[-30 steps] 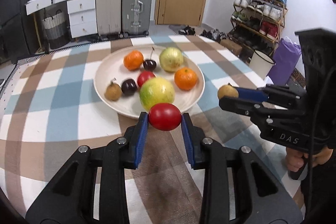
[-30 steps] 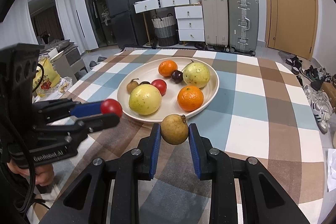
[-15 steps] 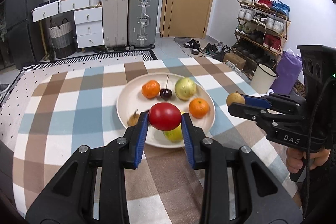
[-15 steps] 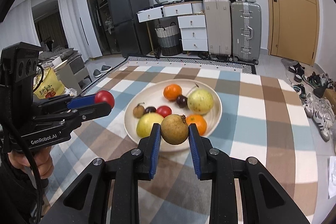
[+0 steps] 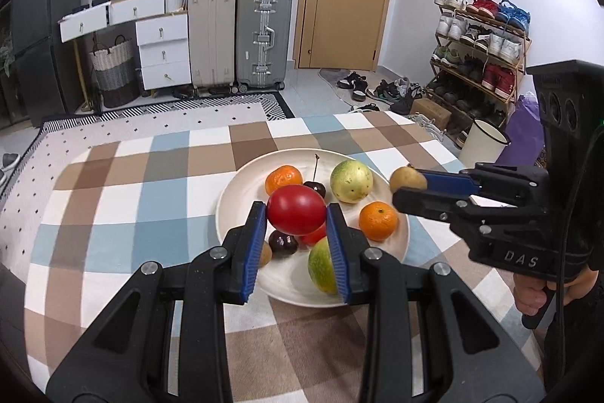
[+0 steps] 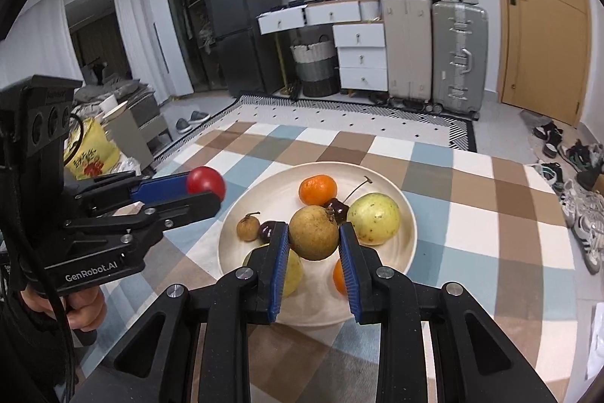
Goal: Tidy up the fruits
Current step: 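Carry the tomato and pear over the cream plate with both tools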
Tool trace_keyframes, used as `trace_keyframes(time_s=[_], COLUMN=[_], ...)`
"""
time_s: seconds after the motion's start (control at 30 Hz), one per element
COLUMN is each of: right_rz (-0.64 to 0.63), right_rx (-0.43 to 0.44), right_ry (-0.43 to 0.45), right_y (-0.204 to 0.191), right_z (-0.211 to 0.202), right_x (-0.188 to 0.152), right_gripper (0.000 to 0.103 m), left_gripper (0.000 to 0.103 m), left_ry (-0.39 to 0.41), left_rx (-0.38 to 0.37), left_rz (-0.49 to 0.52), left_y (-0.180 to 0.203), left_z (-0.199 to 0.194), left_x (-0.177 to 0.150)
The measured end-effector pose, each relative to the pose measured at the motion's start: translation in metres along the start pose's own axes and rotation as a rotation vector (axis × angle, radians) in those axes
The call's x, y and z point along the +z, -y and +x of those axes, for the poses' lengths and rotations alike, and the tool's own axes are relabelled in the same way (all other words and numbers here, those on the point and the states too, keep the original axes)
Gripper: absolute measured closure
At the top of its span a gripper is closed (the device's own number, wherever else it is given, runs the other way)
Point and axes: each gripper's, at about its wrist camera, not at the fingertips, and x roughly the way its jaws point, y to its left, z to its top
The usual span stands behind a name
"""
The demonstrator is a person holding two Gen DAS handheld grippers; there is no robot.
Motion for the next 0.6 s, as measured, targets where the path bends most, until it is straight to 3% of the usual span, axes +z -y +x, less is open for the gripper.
trace_keyframes(time_s=[0.6], right_rz=[-0.015], right_rx=[-0.014], right_ry=[-0.079], right_y=[0.016], right_z=[0.048], right_x=[-0.012], right_gripper=[0.076], left_gripper=[0.074], left_ry=[-0.077], left_rx=[0.021], left_rz=[0.011], left_y=[-0.011], left_z=[0.067], left_x=[-0.012])
